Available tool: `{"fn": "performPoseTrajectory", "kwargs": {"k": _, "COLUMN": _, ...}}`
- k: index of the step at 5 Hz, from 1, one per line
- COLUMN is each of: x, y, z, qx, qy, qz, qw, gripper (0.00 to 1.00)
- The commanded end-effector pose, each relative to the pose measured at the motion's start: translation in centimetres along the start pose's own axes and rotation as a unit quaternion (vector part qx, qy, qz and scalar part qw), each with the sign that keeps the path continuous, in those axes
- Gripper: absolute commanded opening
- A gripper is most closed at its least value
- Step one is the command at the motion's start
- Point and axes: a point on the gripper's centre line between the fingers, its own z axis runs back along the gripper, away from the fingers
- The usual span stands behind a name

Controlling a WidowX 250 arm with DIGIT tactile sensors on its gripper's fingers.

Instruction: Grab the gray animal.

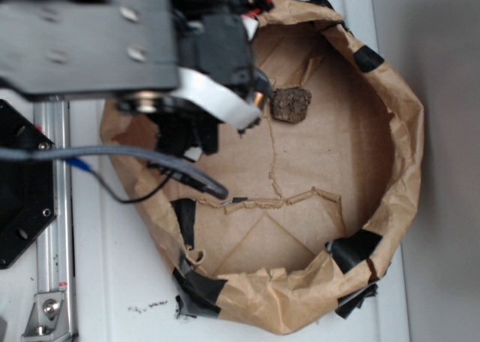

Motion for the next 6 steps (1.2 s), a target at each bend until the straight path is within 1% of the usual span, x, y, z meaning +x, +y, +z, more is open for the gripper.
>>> {"fn": "performPoseTrajectory", "kwargs": {"k": 1, "x": 2.3, "y": 0.6, "z": -4.6, "qx": 0.014, "qy": 0.013, "qz": -0.130, "qw": 0.991, "gripper": 1.00}}
{"fn": "performPoseTrajectory", "kwargs": {"k": 2, "x": 0.9, "y": 0.1, "z": -6.7, "qx": -0.006, "qy": 0.020, "qz": -0.176, "qw": 0.984, "gripper": 1.00}}
{"fn": "performPoseTrajectory", "kwargs": {"k": 3, "x": -1.0, "y": 1.9, "z": -8.1, "qx": -0.047, "qy": 0.011, "qz": -0.164, "qw": 0.985, "gripper": 1.00}}
{"fn": "performPoseTrajectory", "kwargs": {"k": 4, "x": -2.6, "y": 4.8, "z": -9.1, "qx": -0.058, "qy": 0.012, "qz": -0.134, "qw": 0.989, "gripper": 1.00}}
{"fn": "performPoseTrajectory", "kwargs": {"k": 5, "x": -2.1, "y": 5.2, "z": -8.8, "qx": -0.052, "qy": 0.015, "qz": -0.139, "qw": 0.989, "gripper": 0.00}}
{"fn": "performPoseTrajectory", "kwargs": {"k": 6, "x": -0.6, "y": 3.9, "z": -6.4, "qx": -0.051, "qy": -0.001, "qz": -0.143, "qw": 0.988, "gripper": 0.00}}
